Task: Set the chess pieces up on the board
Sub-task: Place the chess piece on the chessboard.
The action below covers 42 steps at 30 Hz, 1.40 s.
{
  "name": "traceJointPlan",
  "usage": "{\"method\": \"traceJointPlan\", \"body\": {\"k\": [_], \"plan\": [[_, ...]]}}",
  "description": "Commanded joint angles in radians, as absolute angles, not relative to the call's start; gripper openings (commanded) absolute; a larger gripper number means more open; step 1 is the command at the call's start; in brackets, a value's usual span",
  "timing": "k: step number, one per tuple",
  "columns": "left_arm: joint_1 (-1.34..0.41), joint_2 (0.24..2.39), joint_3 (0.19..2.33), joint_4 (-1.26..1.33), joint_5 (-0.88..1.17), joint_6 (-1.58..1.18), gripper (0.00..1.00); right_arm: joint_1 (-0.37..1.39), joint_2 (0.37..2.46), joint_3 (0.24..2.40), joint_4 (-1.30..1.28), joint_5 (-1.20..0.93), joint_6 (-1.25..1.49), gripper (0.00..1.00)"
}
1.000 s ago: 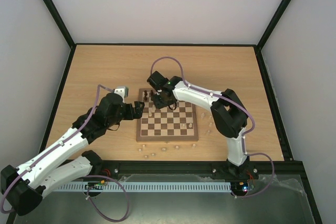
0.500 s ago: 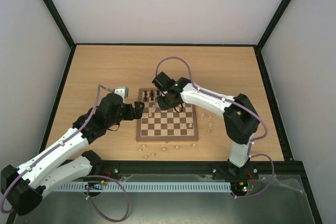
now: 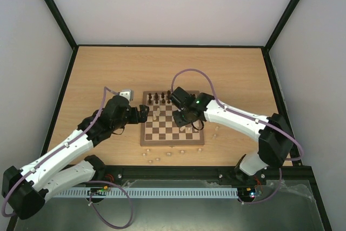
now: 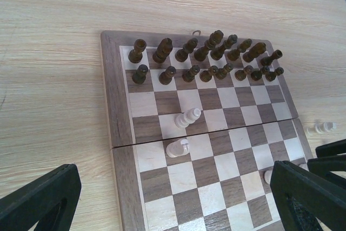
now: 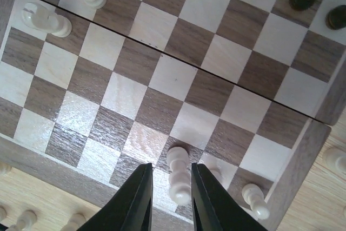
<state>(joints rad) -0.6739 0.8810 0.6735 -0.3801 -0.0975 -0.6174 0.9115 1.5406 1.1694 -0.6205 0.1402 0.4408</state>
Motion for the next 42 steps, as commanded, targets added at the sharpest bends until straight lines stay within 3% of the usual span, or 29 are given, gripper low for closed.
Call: {"method": "traceJointPlan", "body": {"k": [1,7,13,22,37,42], "plan": [[-0.675,0.892,0.702,-0.379,-0.106,-0.627,0.99,0.918,1.483,1.137,-0.67,0.15,0.464,0.21],[-0.675,0.892,0.7,-0.383,-0.107,-0.635,0.99,0.92,1.473,1.114,-0.657,0.145,0.463,0.22],[-0.675,0.886,0.696,-0.386,-0.11,-0.642,0.99,0.922,1.495,1.102,-0.641,0.14,0.456,0.42],[-0.676,0.89,0.685,-0.382,-0.112,-0.642,0.99,0.958,1.541,1.101,-0.635,0.117,0.449,0.48],[-0.675,0.879,0.671,-0.376,-0.105,-0.643,0.99,0.968,1.629,1.084,-0.635,0.181,0.476,0.4],[-0.676,0.875,0.671,-0.379,-0.106,-0.643,0.99,0.968,1.642,1.089,-0.625,0.176,0.472,0.25]]}}
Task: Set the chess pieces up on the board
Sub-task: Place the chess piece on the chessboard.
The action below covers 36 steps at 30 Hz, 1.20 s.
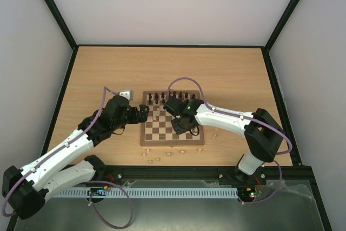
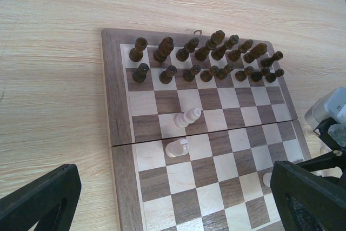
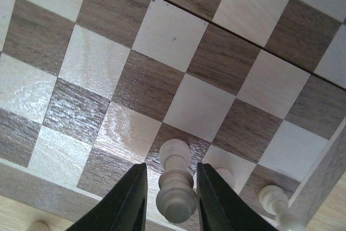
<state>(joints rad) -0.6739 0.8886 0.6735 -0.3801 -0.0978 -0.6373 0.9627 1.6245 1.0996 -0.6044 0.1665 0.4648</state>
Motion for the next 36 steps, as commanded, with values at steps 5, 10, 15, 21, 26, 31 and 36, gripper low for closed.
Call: {"method": "traceJointPlan", "body": {"k": [5,10,15,21,26,31,36], "plan": [[-0.675,0.87,0.668,-0.379,-0.107,-0.644,0.99,0.978,1.618,1.09,-0.631,0.156,0.465,0.2],[-0.676,0.871,0.665,-0.376,-0.104,-0.644,0.99,1.012,1.606,1.103,-0.648,0.15,0.472,0.2],[-0.675,0.87,0.664,-0.374,-0.103,-0.645,0.99,1.04,1.606,1.113,-0.663,0.153,0.482,0.19],[-0.676,0.871,0.662,-0.37,-0.101,-0.645,0.99,1.069,1.61,1.122,-0.67,0.149,0.494,0.19],[-0.675,0.872,0.657,-0.366,-0.1,-0.644,0.99,1.087,1.622,1.131,-0.673,0.15,0.502,0.19],[-0.675,0.872,0.653,-0.365,-0.098,-0.644,0.99,1.091,1.632,1.136,-0.669,0.149,0.504,0.2],[-0.675,0.873,0.654,-0.366,-0.099,-0.643,0.99,1.091,1.635,1.135,-0.667,0.149,0.505,0.27]]}}
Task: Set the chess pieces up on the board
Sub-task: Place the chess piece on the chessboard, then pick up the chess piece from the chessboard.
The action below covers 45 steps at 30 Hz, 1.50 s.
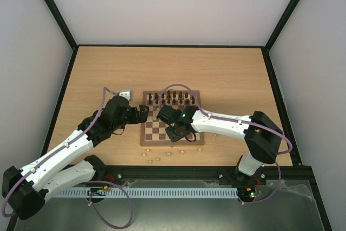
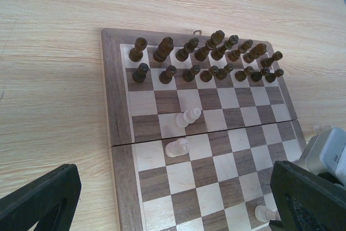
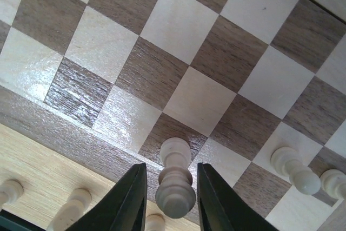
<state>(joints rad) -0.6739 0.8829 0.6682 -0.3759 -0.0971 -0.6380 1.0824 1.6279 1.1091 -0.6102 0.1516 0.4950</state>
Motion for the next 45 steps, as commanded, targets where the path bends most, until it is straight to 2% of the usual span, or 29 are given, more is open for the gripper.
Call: {"method": "traceJointPlan", "body": {"k": [1,7,11,13,16,17,32,45], "plan": [[-0.675,0.872,0.654,-0.366,-0.1,-0.644,0.99,1.091,1.634,1.135,-0.665,0.15,0.505,0.3],[-0.675,0.874,0.654,-0.365,-0.098,-0.643,0.99,1.091,1.619,1.132,-0.657,0.155,0.51,0.45],[-0.675,0.877,0.656,-0.366,-0.101,-0.639,0.99,1.091,1.587,1.132,-0.639,0.158,0.52,0.59],[-0.675,0.885,0.663,-0.369,-0.101,-0.635,0.99,1.091,1.563,1.12,-0.621,0.169,0.527,0.69],[-0.675,0.909,0.681,-0.382,-0.106,-0.629,0.99,1.091,1.518,1.096,-0.592,0.179,0.53,0.94],[-0.675,0.916,0.687,-0.383,-0.107,-0.629,0.99,1.091,1.506,1.089,-0.584,0.182,0.529,0.99],[-0.675,1.0,0.8,-0.429,-0.166,-0.629,0.99,1.086,1.26,0.958,-0.468,0.339,0.537,0.99],[-0.675,1.098,0.884,-0.441,-0.159,-0.618,0.99,1.061,1.194,0.879,-0.433,0.321,0.512,0.99]]}}
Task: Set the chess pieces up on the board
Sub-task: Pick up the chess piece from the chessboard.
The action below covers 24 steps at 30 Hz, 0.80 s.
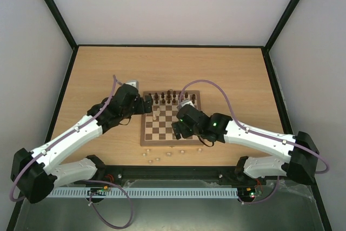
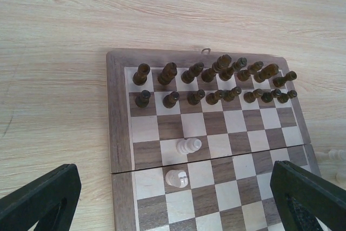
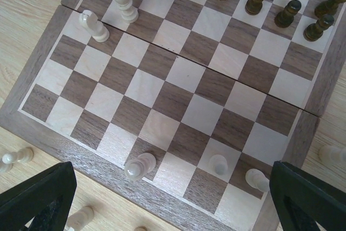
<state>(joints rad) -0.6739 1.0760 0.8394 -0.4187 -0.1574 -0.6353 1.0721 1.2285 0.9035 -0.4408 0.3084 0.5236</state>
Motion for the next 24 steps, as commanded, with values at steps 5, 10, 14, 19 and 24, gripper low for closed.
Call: {"method": "traceJointPlan", "body": {"k": [5,10,14,19,24], "plan": [[-0.675,1.142,0.937,-0.482,-0.156,-0.605,0.99,1.044,1.175,0.864,-0.428,0.303,0.507,0.99],[-0.675,1.207,0.986,-0.527,-0.152,-0.587,0.99,1.022,1.146,0.859,-0.426,0.289,0.509,0.99],[-0.676,1.261,1.011,-0.53,-0.114,-0.568,0.99,1.004,1.124,0.848,-0.422,0.279,0.509,0.99],[-0.678,1.318,1.017,-0.513,-0.082,-0.548,0.99,0.989,1.121,0.849,-0.424,0.273,0.509,0.99],[-0.704,1.358,1.009,-0.498,-0.083,-0.533,0.99,0.985,1.119,0.845,-0.427,0.273,0.511,0.99]]}}
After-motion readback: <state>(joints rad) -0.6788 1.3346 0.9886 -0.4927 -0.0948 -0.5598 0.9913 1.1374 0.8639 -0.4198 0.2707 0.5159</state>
